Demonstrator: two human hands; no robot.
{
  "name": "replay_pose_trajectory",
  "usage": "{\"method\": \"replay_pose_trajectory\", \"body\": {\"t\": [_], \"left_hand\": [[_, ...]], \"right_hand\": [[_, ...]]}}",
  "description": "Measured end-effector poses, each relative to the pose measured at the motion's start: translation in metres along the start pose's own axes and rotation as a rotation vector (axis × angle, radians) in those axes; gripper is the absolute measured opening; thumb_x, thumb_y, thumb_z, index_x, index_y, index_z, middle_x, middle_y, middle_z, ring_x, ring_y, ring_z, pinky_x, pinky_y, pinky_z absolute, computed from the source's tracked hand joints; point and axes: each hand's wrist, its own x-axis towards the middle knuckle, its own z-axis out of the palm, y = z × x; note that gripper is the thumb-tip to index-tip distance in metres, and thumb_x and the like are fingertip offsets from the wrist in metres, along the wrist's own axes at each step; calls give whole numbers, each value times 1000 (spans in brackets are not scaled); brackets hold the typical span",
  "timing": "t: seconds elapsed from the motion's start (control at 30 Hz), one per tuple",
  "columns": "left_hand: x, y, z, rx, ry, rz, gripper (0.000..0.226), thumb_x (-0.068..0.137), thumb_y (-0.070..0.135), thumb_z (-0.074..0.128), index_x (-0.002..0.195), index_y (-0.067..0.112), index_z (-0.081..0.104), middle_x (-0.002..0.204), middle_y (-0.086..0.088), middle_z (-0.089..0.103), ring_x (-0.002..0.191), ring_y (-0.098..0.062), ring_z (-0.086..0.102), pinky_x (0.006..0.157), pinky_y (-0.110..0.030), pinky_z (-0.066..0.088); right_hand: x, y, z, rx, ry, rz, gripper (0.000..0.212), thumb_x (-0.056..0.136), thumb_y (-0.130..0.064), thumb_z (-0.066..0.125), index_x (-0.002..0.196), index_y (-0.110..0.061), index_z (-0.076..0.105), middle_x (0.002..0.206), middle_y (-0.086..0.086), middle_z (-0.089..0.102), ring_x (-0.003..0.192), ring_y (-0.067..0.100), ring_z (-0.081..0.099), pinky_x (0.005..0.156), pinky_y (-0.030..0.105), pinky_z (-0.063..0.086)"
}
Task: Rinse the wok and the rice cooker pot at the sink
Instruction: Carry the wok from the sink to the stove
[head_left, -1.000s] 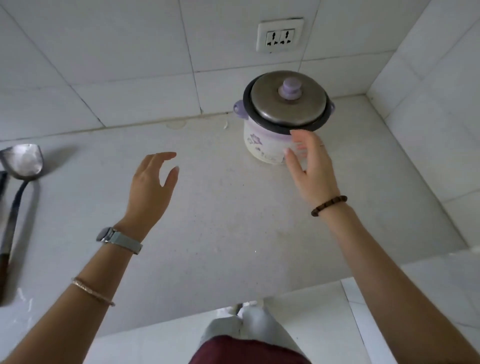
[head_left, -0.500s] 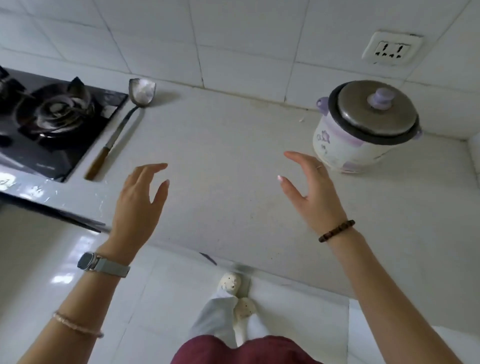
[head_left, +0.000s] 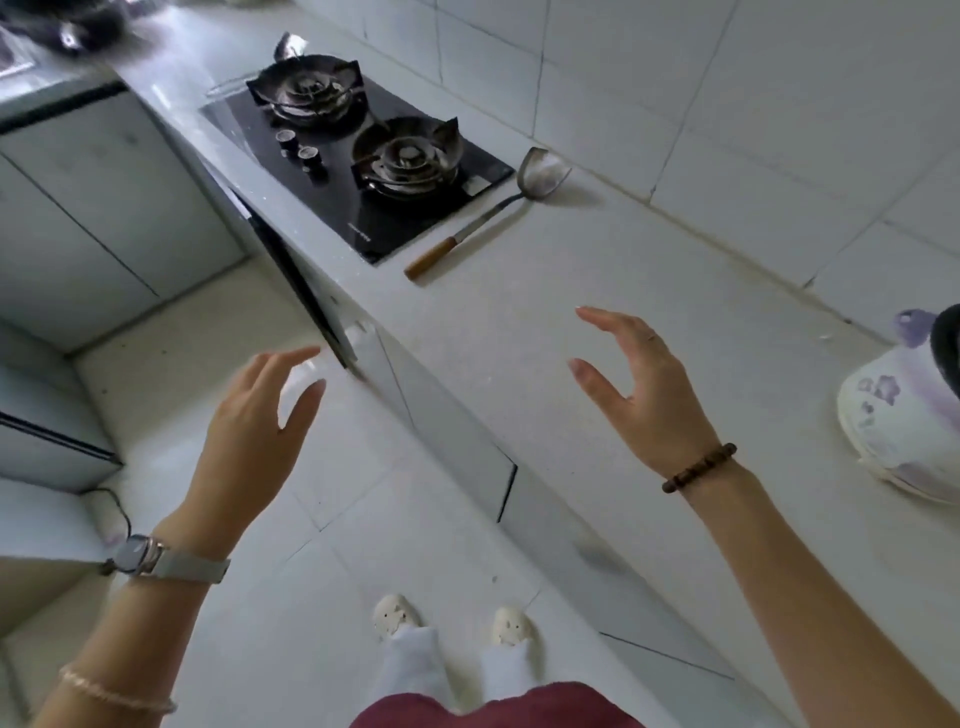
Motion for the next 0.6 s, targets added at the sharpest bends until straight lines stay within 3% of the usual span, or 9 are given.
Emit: {"method": "replay_pose_trajectory", "body": {"t": [0.1, 0.2, 0.33, 0.43, 0.6], "left_hand": [[-14, -35, -26, 13, 41, -74, 36, 95, 23, 56, 129, 11, 55, 121, -7, 59, 107, -24, 57, 93, -26, 40], [-26, -77, -54, 7, 84, -172, 38, 95, 25, 57, 130, 12, 54, 124, -6, 58, 113, -21, 55, 96, -27, 39], [-40, -130, -93, 2, 177, -271, 41, 93, 25, 57, 132, 11, 53, 125, -7, 58, 115, -23, 54, 98, -33, 41], [-44, -167, -122, 21, 229, -287, 42, 92, 24, 55, 130, 6, 55, 125, -11, 59, 115, -23, 55, 98, -31, 40], [-43, -221, -164, 49, 279, -345, 39, 93, 16, 58, 130, 3, 55, 128, -13, 59, 120, -26, 54, 103, -32, 38]], "right_hand": [[30, -34, 39, 46, -76, -78, 46, 95, -38, 54, 137, -21, 48, 134, -13, 49, 126, 2, 43, 103, 3, 26], [60, -71, 83, 94, -161, -152, 46, 95, -35, 54, 138, -18, 47, 135, -8, 51, 122, 1, 46, 98, 1, 29], [94, -125, 144, 132, -271, -267, 53, 94, -46, 50, 140, -23, 42, 136, -14, 46, 123, -2, 44, 98, -2, 28], [121, -165, 186, 156, -303, -344, 53, 93, -46, 49, 141, -24, 41, 134, -16, 45, 124, -2, 44, 100, 1, 29], [163, -224, 245, 174, -292, -423, 46, 95, -30, 53, 139, -17, 47, 134, -4, 53, 124, 3, 46, 104, 7, 31]]}}
